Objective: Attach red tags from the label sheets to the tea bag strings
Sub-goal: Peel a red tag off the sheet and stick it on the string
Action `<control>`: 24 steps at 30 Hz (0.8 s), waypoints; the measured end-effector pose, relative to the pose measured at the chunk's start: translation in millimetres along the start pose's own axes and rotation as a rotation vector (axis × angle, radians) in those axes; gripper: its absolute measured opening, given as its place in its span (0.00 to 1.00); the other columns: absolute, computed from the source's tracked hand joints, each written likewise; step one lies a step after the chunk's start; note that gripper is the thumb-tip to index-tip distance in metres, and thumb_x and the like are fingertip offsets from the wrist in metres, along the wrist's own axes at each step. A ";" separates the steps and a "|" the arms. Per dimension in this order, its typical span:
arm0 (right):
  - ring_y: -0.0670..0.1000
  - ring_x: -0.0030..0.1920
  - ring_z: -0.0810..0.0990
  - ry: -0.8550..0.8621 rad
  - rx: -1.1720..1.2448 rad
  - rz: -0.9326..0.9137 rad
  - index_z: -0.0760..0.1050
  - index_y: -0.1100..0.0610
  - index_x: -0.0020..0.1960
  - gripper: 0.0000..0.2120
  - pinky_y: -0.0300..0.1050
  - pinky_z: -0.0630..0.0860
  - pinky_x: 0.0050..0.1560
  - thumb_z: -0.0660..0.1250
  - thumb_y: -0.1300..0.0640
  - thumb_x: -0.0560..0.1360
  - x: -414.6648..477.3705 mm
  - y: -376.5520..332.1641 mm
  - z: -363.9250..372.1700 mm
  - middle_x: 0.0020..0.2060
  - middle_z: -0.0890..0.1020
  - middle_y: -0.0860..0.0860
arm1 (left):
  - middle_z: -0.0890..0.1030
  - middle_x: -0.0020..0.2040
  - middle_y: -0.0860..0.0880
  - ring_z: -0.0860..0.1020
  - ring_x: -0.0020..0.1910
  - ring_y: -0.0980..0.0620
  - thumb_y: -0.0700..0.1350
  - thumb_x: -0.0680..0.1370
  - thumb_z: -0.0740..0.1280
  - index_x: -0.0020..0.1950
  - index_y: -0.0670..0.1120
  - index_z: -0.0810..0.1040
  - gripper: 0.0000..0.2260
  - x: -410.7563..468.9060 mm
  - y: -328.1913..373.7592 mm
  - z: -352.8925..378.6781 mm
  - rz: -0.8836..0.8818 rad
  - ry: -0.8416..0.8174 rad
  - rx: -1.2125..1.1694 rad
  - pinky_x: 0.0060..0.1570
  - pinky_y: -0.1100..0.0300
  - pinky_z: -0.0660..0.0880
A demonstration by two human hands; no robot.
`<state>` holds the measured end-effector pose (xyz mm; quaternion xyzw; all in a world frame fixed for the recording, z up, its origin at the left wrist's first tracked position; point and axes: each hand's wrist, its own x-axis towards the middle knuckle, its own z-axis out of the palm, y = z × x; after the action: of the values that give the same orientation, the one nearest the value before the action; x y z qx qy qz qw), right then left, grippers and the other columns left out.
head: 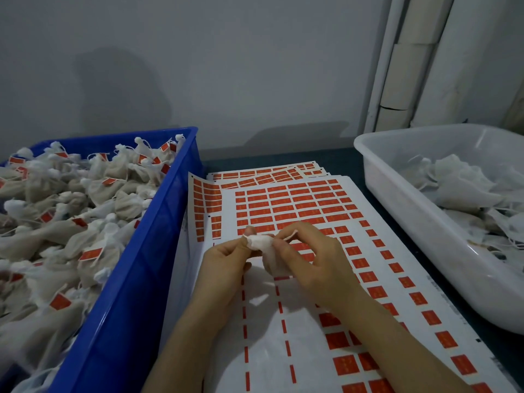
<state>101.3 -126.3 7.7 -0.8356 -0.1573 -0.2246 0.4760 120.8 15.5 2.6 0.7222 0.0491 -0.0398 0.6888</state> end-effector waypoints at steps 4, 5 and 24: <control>0.41 0.43 0.77 0.057 -0.046 -0.086 0.76 0.51 0.45 0.06 0.29 0.74 0.48 0.65 0.50 0.72 0.4 1.8 1.4 0.42 0.77 0.39 | 0.83 0.45 0.55 0.80 0.49 0.48 0.52 0.76 0.63 0.43 0.53 0.82 0.09 -1.1 1.0 -0.5 0.047 0.050 0.043 0.53 0.53 0.78; 0.40 0.43 0.76 0.060 -0.060 -0.101 0.78 0.54 0.46 0.07 0.28 0.73 0.48 0.65 0.51 0.72 0.2 3.0 1.9 0.42 0.78 0.41 | 0.84 0.46 0.54 0.81 0.49 0.48 0.51 0.76 0.63 0.44 0.53 0.82 0.09 -1.5 0.6 -0.6 0.057 0.055 0.032 0.53 0.51 0.78; 0.43 0.44 0.76 0.010 0.009 -0.014 0.75 0.47 0.44 0.01 0.30 0.74 0.44 0.67 0.52 0.72 1.1 3.4 2.3 0.41 0.76 0.37 | 0.84 0.44 0.57 0.80 0.48 0.52 0.52 0.77 0.62 0.46 0.52 0.82 0.10 -3.0 1.2 0.9 0.052 0.001 0.075 0.47 0.61 0.77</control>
<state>104.4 -125.9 4.7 -0.8311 -0.1621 -0.2314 0.4789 117.9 14.5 4.1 0.7487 0.0290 -0.0234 0.6619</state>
